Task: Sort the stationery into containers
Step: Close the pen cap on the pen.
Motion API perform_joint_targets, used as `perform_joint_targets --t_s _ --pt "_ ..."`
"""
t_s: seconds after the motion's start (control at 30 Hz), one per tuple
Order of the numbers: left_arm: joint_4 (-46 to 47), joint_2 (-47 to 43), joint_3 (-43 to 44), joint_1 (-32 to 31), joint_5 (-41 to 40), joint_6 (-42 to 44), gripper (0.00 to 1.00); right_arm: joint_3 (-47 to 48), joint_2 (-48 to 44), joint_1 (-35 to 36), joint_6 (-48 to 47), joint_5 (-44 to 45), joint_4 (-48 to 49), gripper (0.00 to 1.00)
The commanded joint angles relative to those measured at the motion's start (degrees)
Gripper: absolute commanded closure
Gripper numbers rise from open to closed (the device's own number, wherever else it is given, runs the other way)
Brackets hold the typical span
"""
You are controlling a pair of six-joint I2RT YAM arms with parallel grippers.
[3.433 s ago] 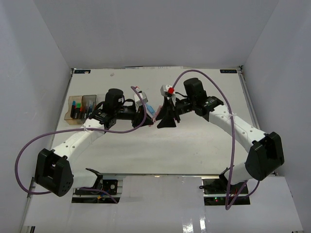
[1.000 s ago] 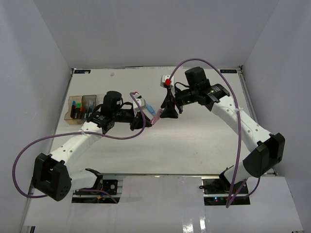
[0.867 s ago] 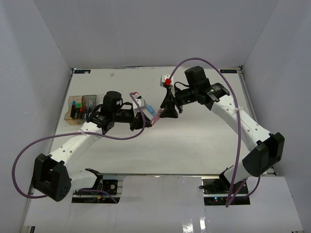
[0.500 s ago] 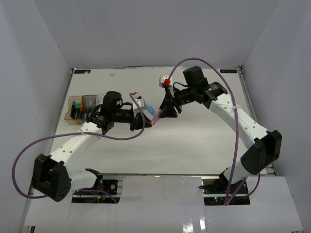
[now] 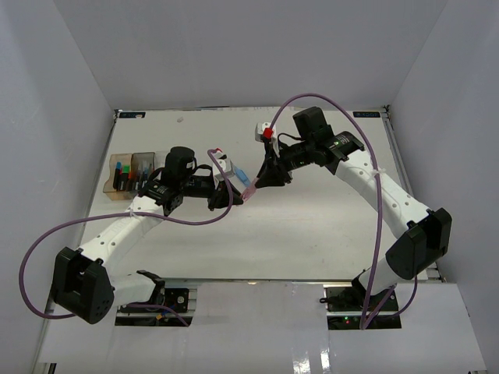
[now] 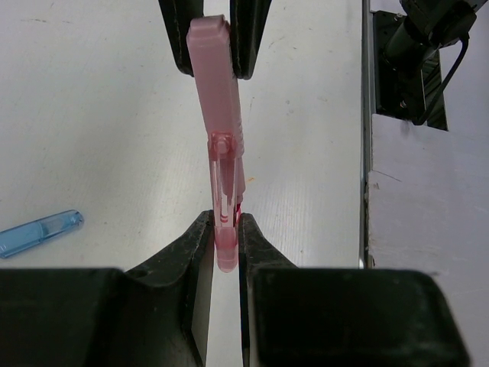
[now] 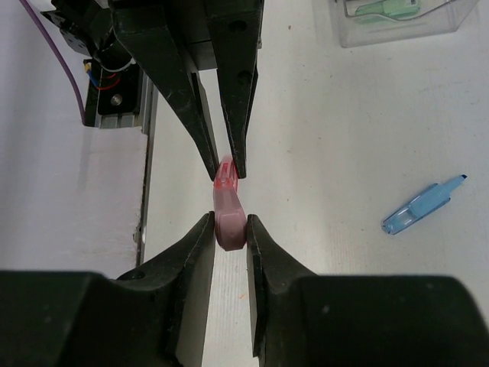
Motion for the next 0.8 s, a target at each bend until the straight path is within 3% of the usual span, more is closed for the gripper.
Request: perform_joint_targets --t_s 0.0,0.23,0.77 --pt "0.3 -1.7 -0.4 0.0 2.0 0.8 1.00 2.4 -0.4 -0.1 -0.3 -0.8 -0.1 0.76" --pt "0.3 -1.6 -0.3 0.1 1.8 0.5 1.00 1.7 -1.2 -0.1 -0.6 -0.3 0.1 0.86" --pt "2.2 -1.1 0.1 0.0 1.4 -2.5 1.00 -0.6 -0.4 2.2 -0.1 -1.0 1.2 0.92"
